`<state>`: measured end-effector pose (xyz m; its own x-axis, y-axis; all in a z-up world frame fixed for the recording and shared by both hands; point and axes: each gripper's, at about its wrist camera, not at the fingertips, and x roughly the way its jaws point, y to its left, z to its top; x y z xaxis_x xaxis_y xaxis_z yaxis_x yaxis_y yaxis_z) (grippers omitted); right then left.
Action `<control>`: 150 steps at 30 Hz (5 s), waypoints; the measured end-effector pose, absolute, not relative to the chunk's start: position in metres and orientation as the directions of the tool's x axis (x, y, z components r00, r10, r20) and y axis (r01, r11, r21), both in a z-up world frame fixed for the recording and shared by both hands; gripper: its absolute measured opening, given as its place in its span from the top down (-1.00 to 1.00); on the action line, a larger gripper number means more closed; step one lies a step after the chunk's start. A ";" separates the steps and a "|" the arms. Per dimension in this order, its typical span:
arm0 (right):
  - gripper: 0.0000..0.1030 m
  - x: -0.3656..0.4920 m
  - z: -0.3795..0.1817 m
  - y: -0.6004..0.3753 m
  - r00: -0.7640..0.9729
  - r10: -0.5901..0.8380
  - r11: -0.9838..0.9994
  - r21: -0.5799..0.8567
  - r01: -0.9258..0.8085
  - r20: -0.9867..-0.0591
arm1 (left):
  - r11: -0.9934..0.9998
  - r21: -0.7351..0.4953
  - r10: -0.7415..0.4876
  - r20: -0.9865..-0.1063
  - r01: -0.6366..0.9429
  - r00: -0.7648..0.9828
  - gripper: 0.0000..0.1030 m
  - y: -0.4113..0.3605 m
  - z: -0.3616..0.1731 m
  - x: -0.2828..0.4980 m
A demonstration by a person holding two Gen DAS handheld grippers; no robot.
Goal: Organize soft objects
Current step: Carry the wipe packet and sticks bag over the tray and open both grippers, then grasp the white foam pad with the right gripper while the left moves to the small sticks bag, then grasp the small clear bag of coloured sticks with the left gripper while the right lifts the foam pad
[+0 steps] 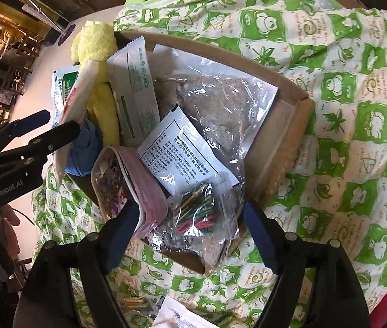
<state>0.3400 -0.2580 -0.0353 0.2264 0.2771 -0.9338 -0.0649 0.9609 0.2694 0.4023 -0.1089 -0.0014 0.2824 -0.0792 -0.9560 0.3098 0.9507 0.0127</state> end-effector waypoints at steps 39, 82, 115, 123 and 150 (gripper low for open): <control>-0.60 0.208 -0.108 -0.212 -0.064 0.194 0.953 0.203 -0.226 -0.979 | 0.773 -0.089 -0.112 -0.994 0.628 -0.003 -0.53 -0.123 -0.078 0.162; -0.60 0.151 -0.119 -0.116 -0.110 0.094 0.834 0.139 -0.533 -0.989 | 0.843 -0.126 -0.127 -0.991 0.523 -0.034 0.20 -0.091 -0.118 0.167; -0.60 0.277 -0.144 -0.044 0.078 0.006 0.795 -0.042 -0.606 -0.997 | 0.852 -0.154 -0.148 -0.988 0.501 -0.052 0.21 -0.097 -0.116 0.194; -0.39 0.277 -0.137 -0.074 0.091 0.059 0.824 -0.003 -0.567 -0.994 | 0.850 -0.136 -0.134 -0.990 0.508 -0.040 0.20 -0.098 -0.118 0.192; -0.69 0.256 -0.096 -0.145 -0.048 0.436 0.853 0.430 -0.297 -0.899 | 0.830 -0.070 -0.086 -0.996 0.553 0.003 0.20 -0.110 -0.105 0.180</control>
